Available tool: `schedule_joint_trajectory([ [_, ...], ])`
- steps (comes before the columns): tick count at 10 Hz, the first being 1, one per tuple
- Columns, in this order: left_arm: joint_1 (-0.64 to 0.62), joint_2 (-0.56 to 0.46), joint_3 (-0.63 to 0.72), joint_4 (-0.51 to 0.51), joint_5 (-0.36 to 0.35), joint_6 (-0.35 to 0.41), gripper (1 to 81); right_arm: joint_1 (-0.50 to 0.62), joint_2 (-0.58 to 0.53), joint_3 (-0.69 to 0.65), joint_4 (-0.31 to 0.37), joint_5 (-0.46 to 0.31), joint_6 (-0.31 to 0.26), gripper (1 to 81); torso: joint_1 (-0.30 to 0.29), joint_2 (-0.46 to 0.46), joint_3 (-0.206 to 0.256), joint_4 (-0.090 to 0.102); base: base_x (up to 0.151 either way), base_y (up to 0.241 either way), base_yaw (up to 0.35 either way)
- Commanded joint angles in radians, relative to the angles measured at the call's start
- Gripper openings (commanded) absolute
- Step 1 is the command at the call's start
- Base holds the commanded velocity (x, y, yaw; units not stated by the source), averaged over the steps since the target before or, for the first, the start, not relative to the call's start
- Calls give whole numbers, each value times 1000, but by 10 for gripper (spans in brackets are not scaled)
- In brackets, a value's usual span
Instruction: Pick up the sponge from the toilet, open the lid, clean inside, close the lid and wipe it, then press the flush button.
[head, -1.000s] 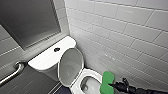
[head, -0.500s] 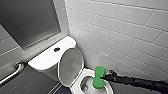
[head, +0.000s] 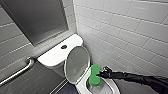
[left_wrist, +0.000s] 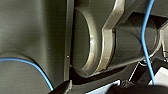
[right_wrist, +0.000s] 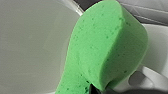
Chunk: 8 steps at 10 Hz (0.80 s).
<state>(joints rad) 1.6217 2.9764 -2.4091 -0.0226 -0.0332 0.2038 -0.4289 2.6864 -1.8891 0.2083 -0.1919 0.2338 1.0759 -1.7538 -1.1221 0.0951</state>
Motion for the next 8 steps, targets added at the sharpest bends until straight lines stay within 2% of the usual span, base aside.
schedule_joint_trajectory([
  [1,33,4,16,-7,90,-1,811,161,-9,10,2,-35,2,10,0,0,0,-2,0,0,0],
  [2,33,4,16,-7,90,-1,811,170,-1,-5,5,-38,2,10,0,0,-4,15,0,0,0],
  [3,33,4,16,-8,90,-1,811,178,11,-16,3,-32,4,10,0,0,-58,19,0,0,0],
  [4,33,4,16,-8,90,-1,811,189,22,-20,3,-31,4,10,0,0,-77,18,0,0,0],
  [5,33,6,15,-10,90,-1,811,196,35,-27,-1,-27,4,10,0,0,-18,17,0,0,0],
  [8,33,7,15,-8,90,-1,811,178,117,-72,-12,-24,2,10,0,0,-44,17,0,0,0],
])
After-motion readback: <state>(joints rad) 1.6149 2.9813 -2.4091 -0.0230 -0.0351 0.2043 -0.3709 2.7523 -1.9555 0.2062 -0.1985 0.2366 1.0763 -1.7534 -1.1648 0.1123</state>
